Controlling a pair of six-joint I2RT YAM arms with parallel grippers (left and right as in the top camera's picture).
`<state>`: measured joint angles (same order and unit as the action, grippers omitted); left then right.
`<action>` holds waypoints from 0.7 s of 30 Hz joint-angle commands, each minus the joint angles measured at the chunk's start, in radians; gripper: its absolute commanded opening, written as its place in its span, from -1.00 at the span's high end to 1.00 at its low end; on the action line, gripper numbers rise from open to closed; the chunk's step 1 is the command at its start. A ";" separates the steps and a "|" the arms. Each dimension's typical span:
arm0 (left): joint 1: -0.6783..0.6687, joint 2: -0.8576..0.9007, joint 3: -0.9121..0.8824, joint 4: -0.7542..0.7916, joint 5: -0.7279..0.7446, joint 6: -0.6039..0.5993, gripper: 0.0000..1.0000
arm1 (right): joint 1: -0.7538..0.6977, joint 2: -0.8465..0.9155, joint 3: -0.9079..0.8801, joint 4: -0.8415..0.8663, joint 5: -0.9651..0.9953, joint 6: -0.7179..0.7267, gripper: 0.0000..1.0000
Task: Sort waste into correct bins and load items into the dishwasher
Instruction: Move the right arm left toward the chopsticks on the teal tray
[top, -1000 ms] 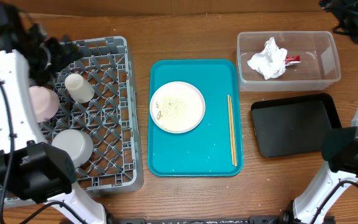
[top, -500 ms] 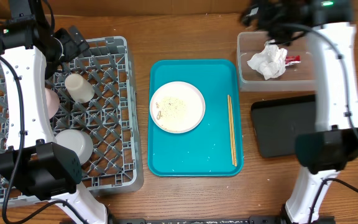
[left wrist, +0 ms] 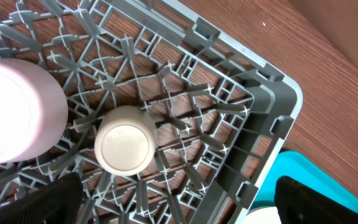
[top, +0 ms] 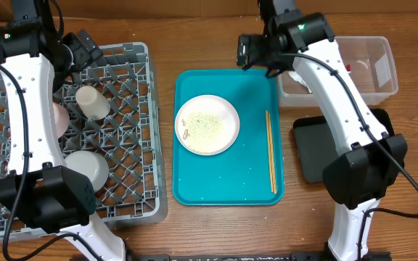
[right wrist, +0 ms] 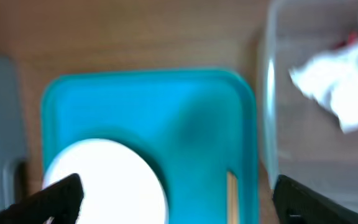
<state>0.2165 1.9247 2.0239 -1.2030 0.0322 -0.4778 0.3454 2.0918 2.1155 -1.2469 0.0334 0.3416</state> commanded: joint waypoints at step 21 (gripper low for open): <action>-0.003 0.001 0.006 0.030 -0.016 -0.020 -1.00 | 0.072 -0.001 -0.403 -0.061 -0.086 0.048 -0.18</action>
<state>0.2165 1.9244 2.0239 -1.1759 0.0254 -0.4808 0.4255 2.0922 1.7554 -1.3273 -0.0826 0.3637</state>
